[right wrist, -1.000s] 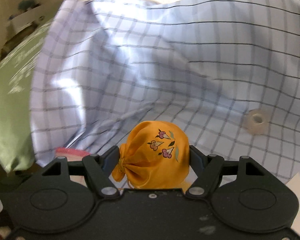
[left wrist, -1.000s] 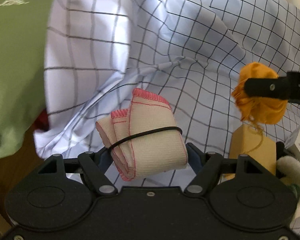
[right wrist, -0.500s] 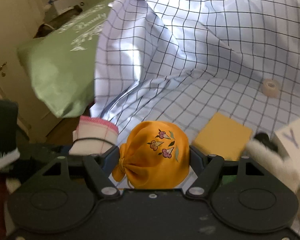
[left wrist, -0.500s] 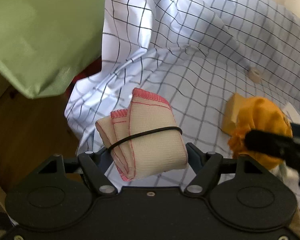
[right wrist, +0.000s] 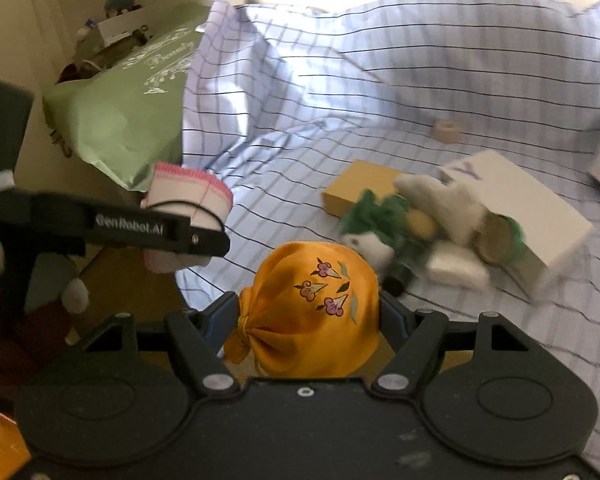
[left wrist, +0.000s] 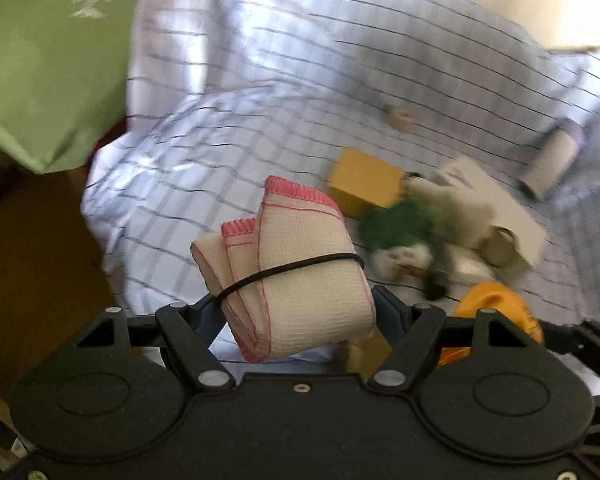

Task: Organize soft objects
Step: 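Carry the orange pouch and rolled towel with both tools over the wicker basket, then lower both items into the basket and open both grippers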

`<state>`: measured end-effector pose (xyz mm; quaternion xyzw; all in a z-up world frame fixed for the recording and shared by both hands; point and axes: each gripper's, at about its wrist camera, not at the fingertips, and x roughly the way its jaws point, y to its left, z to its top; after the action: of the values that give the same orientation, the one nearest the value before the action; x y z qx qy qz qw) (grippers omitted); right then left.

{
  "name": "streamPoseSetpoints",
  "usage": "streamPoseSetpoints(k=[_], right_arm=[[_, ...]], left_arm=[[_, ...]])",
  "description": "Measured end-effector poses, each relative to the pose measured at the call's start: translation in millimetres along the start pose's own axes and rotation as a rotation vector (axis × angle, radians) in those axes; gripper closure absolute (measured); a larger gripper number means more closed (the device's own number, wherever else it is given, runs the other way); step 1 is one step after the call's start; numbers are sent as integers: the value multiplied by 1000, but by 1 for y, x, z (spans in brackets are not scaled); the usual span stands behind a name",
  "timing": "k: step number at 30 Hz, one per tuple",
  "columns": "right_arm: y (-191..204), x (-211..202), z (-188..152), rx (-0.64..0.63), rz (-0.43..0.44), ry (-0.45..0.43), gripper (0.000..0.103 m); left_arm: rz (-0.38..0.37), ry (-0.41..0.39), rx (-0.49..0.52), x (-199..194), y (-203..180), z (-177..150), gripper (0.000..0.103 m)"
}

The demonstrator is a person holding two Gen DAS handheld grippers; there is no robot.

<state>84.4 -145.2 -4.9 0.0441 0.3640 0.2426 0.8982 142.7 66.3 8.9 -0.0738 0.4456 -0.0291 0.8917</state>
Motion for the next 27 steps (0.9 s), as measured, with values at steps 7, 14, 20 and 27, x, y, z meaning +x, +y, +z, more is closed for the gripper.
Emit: streamPoseSetpoints(k=[7,14,20,27], right_arm=[[-21,-28,-25,71,-95,-11,29],[-46,-33,-40,178,-197,31,29],[-56,-26,-45,225,-225,67,29],[-55,-25,-46,226,-219,74,28]], left_arm=[[-108,43,105,1,-45,-11,32],[-140,123,150,17,-66,-26,32],[-146,174,169,24,-74,-39,32],[-139,210,172,33,-71,-44,32]])
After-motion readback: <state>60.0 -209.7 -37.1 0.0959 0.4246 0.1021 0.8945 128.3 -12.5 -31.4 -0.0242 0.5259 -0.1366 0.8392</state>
